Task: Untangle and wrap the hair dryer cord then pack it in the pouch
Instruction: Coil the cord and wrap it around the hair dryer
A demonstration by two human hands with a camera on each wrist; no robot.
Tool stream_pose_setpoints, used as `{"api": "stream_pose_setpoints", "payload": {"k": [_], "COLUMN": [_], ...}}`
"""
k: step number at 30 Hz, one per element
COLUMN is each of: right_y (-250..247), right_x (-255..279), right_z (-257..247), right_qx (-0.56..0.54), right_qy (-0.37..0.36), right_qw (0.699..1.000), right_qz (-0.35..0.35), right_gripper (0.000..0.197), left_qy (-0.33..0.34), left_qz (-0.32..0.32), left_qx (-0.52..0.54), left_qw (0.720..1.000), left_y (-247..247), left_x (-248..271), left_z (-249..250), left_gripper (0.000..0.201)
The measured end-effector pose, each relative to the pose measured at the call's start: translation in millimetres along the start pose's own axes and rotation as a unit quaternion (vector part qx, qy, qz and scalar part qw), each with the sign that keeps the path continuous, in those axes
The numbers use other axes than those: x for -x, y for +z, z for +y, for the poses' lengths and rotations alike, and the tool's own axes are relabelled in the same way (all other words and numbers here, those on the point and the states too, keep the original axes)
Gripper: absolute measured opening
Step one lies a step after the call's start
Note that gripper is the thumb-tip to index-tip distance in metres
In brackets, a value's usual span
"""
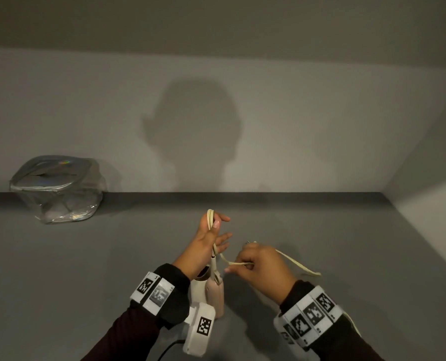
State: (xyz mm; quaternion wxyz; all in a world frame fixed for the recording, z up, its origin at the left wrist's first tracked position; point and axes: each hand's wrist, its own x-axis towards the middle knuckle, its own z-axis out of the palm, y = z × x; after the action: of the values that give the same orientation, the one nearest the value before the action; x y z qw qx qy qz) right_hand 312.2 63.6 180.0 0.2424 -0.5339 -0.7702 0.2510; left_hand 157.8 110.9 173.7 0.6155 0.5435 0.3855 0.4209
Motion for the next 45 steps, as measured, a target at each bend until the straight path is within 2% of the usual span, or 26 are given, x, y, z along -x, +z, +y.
{"api": "stream_pose_setpoints", "payload": {"k": [1, 3, 6, 8, 10, 13, 14, 16, 17, 19, 20, 22, 24, 26, 30, 34, 36, 37, 40, 41, 43, 45], "right_y": [-0.2, 0.3, -10.0, -20.4, -26.7, -33.8, -39.3, -52.9, -60.8, -74.7, -81.0, -90.7, -93.1, -91.0, -88.6, -88.9, -82.2, -74.5, -38.1, -23.2, 3.9, 24.8], "right_x": [0.4, 2.6, 3.5, -0.2, -7.6, -19.3, -24.1, -33.3, -36.8, -44.5, -48.1, -55.5, -63.3, -72.2, -78.7, -73.3, -72.3, -73.0, -75.2, -74.8, -70.0, -56.7], "right_z": [-3.3, -8.8, -11.5, -14.1, -15.3, -23.2, -25.9, -29.0, -31.1, -28.8, -26.1, -21.6, -18.7, -13.4, 7.1, 24.3, 24.4, 22.7, 22.1, 26.8, 33.1, 31.7], "right_qx": [-0.037, -0.067, -0.090, -0.113, -0.063, 0.153, 0.200, 0.225, 0.209, 0.120, 0.074, 0.014, -0.056, -0.163, -0.215, -0.252, -0.217, -0.179, -0.100, -0.087, -0.057, -0.002], "right_qy": [0.012, 0.006, 0.013, 0.019, -0.006, -0.031, -0.024, -0.006, -0.004, -0.017, -0.021, -0.032, -0.026, 0.027, 0.114, 0.107, 0.110, 0.113, 0.113, 0.119, 0.141, 0.127], "right_qw": [0.999, 0.997, 0.989, 0.986, 0.993, 0.986, 0.979, 0.974, 0.978, 0.992, 0.997, 0.999, 0.995, 0.982, 0.970, 0.961, 0.969, 0.977, 0.988, 0.988, 0.988, 0.988], "right_qz": [0.001, -0.043, -0.112, -0.123, -0.103, -0.055, -0.027, 0.006, -0.003, -0.029, -0.026, 0.018, 0.072, 0.096, 0.014, -0.033, -0.038, -0.029, 0.034, 0.037, -0.018, -0.082], "right_gripper": [0.022, 0.011, 0.024, 0.025, 0.022, 0.020, 0.025, 0.036, 0.036, 0.021, 0.012, 0.016, 0.024, 0.022, 0.019, 0.011, 0.008, 0.013, 0.018, 0.020, 0.022, 0.026], "left_qy": [0.010, 0.031, 0.042, 0.046, 0.052, 0.039, 0.025, 0.002, -0.002, -0.004, -0.005, -0.013, -0.025, -0.041, -0.049, -0.049, -0.050, -0.050, -0.040, -0.033, -0.018, -0.015], "left_qz": [-0.001, -0.001, -0.019, -0.040, -0.053, -0.068, -0.073, -0.085, -0.088, -0.091, -0.086, -0.082, -0.088, -0.089, -0.099, -0.100, -0.101, -0.103, -0.095, -0.088, -0.074, -0.053], "left_qx": [-0.021, -0.065, -0.106, -0.134, -0.173, -0.189, -0.170, -0.149, -0.156, -0.191, -0.214, -0.237, -0.212, -0.157, -0.114, -0.077, -0.049, -0.034, 0.016, 0.032, 0.054, 0.080], "left_qw": [1.000, 0.997, 0.993, 0.989, 0.982, 0.979, 0.982, 0.985, 0.984, 0.977, 0.973, 0.968, 0.973, 0.983, 0.987, 0.991, 0.992, 0.993, 0.995, 0.995, 0.996, 0.995], "left_y": [1.1, -0.1, -7.1, -9.2, -8.2, -1.5, 1.1, 3.7, 3.6, 0.8, -0.8, -0.9, 3.6, 7.2, 0.1, -17.2, -22.0, -22.5, -18.7, -17.0, -15.1, -15.2], "left_x": [0.0, 0.0, 2.7, 6.7, 10.8, 16.2, 18.2, 22.7, 25.0, 28.1, 27.8, 26.9, 27.1, 28.4, 30.4, 26.3, 23.6, 22.3, 17.7, 16.8, 15.3, 13.8], "left_z": [-0.4, 1.1, 3.4, 3.8, 4.0, 4.6, 4.7, 5.0, 6.3, 7.9, 7.7, 7.9, 7.1, 5.5, 5.6, 12.7, 13.3, 12.5, 7.7, 6.0, 3.1, 1.6], "left_gripper": [0.017, 0.015, 0.012, 0.011, 0.013, 0.020, 0.022, 0.026, 0.028, 0.029, 0.027, 0.022, 0.019, 0.019, 0.026, 0.029, 0.029, 0.029, 0.028, 0.028, 0.028, 0.027]}}
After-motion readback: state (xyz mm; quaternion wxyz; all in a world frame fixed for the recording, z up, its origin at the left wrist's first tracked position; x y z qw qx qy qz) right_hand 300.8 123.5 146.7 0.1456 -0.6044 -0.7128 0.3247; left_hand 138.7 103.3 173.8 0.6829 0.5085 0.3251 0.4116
